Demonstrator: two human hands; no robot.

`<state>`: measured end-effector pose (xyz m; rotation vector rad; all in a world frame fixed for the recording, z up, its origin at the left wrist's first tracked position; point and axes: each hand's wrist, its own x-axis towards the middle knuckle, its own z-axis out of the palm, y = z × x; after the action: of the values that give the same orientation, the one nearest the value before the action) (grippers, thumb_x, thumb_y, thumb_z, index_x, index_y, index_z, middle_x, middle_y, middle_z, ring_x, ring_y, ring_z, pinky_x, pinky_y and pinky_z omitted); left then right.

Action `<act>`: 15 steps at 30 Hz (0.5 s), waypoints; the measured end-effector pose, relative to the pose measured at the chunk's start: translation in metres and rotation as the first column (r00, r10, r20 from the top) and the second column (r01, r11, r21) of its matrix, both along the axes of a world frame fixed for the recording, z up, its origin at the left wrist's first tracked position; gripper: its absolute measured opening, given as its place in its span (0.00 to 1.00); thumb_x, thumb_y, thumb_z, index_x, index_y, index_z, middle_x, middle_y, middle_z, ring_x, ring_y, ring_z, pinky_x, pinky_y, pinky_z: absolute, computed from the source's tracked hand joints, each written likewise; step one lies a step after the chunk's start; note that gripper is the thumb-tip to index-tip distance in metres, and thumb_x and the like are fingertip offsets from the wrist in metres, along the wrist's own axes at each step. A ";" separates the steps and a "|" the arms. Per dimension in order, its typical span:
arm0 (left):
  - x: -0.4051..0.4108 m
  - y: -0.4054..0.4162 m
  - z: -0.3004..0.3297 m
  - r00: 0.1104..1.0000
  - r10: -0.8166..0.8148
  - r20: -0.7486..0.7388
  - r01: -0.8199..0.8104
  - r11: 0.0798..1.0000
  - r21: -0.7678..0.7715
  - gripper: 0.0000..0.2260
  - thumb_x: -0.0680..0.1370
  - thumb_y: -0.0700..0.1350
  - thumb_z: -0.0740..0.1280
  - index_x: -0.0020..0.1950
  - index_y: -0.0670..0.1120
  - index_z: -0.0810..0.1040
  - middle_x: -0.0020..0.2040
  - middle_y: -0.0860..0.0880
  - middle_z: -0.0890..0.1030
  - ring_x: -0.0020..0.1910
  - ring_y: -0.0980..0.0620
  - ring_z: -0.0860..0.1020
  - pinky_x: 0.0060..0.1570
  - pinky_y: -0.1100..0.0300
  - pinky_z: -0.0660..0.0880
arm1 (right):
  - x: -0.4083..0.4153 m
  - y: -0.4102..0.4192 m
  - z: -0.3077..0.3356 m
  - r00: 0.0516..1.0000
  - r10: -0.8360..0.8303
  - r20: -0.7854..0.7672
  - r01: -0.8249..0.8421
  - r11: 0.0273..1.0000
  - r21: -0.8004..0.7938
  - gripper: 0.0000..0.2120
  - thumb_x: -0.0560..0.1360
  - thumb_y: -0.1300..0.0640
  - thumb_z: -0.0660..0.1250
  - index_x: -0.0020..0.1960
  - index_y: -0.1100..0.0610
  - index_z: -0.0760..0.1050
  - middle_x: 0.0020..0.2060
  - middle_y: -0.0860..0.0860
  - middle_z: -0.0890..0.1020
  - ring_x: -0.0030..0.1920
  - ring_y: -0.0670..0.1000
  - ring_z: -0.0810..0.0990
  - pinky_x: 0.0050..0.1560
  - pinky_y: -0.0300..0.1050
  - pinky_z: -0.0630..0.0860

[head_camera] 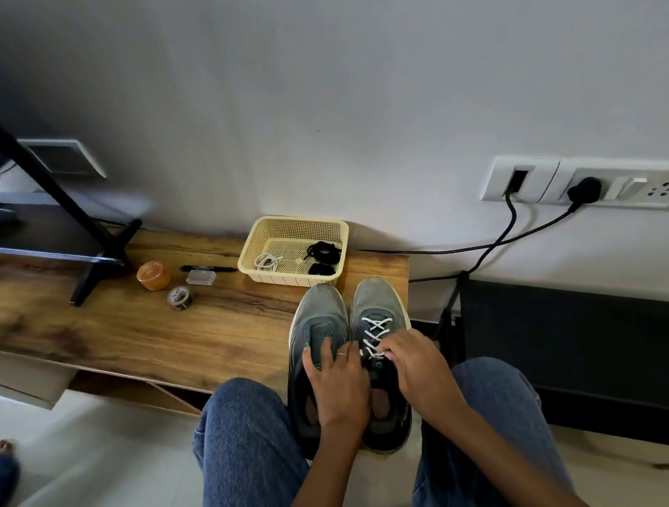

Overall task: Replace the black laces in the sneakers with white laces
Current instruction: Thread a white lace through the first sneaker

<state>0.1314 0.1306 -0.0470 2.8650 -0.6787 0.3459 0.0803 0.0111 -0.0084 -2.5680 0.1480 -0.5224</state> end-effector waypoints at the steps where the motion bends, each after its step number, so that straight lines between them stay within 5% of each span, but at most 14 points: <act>1: 0.000 0.000 0.000 1.000 0.003 0.002 -0.003 1.000 0.001 0.21 0.58 0.47 0.81 0.49 0.47 0.84 0.43 0.51 0.85 0.55 0.44 0.81 0.62 0.41 0.57 | -0.001 -0.001 -0.001 1.000 -0.014 -0.002 0.014 1.000 0.025 0.10 0.73 0.60 0.57 0.41 0.57 0.77 0.35 0.50 0.79 0.37 0.51 0.74 0.37 0.42 0.69; 5: 0.000 -0.001 -0.001 1.000 0.011 0.018 -0.011 1.000 -0.003 0.18 0.61 0.47 0.80 0.49 0.47 0.84 0.43 0.52 0.85 0.55 0.45 0.81 0.62 0.41 0.57 | -0.002 -0.011 -0.006 0.986 -0.085 -0.142 0.084 0.996 -0.011 0.07 0.72 0.63 0.65 0.48 0.55 0.79 0.43 0.49 0.80 0.45 0.52 0.74 0.43 0.46 0.68; 9: 0.000 -0.001 -0.002 1.000 0.015 0.017 -0.015 1.000 -0.007 0.17 0.62 0.47 0.80 0.49 0.47 0.84 0.43 0.52 0.85 0.55 0.45 0.81 0.62 0.41 0.57 | 0.005 -0.014 -0.010 0.968 -0.125 -0.220 0.110 0.991 -0.080 0.03 0.70 0.63 0.71 0.41 0.56 0.80 0.38 0.50 0.80 0.42 0.55 0.76 0.41 0.47 0.67; 15: 0.001 -0.001 -0.001 1.000 0.009 0.005 -0.008 1.000 -0.008 0.18 0.61 0.46 0.80 0.49 0.47 0.84 0.43 0.51 0.85 0.55 0.45 0.81 0.61 0.41 0.58 | 0.005 -0.014 -0.003 0.990 -0.111 -0.082 0.110 0.994 -0.013 0.03 0.68 0.61 0.70 0.36 0.56 0.78 0.33 0.48 0.79 0.37 0.54 0.76 0.38 0.50 0.72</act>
<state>0.1323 0.1294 -0.0481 2.8610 -0.6646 0.3560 0.0849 -0.0027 -0.0112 -2.6014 0.3188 -0.4581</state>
